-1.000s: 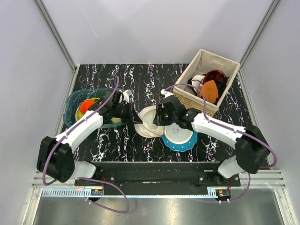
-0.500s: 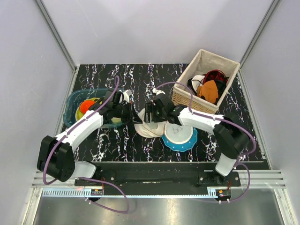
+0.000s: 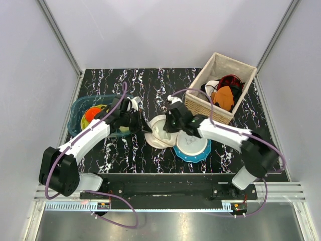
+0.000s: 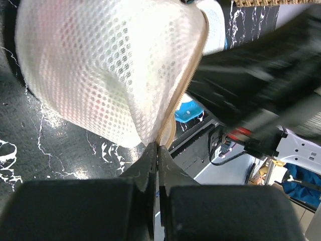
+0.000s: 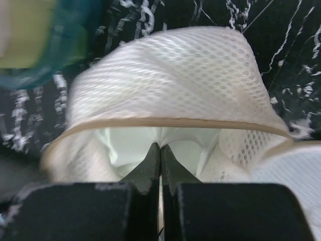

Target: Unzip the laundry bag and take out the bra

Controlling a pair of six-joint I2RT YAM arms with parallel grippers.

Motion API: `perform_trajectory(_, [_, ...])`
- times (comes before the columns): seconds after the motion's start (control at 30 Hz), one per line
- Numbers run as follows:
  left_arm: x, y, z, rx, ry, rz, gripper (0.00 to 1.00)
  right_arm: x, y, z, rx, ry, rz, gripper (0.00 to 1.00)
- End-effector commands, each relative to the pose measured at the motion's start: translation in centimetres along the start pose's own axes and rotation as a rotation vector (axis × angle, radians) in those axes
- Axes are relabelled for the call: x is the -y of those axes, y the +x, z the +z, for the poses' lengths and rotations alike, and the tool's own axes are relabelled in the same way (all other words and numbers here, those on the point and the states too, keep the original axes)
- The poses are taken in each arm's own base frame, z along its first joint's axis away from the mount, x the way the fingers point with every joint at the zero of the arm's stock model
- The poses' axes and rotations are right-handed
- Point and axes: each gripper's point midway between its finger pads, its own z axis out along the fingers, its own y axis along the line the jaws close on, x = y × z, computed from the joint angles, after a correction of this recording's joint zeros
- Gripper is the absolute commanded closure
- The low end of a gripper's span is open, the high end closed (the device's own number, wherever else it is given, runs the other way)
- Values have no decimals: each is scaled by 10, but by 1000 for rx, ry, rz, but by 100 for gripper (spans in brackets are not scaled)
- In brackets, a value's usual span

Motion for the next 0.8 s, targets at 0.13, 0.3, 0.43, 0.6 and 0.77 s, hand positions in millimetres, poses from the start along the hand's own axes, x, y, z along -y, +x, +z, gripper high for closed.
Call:
perform_trajectory(0.13, [2,-14,0,55,-12,-8,100,-55,-58,-138,212,-248,-83,100])
perform_trajectory(0.3, [-13,-11,9,31,-59,-36,100,-78,-73,-201,294,-382,-81,100])
perform_trajectory(0.43, [-23,-7,14,20,-85,-47,100,-79,-94,-238,399,-381,-85,100])
perform_trajectory(0.6, [-27,-6,16,18,-93,-51,100,-92,-130,-280,524,-395,-115,100])
perform_trajectory(0.77, [-26,-6,18,15,-89,-54,100,-104,-177,-319,662,-363,-190,100])
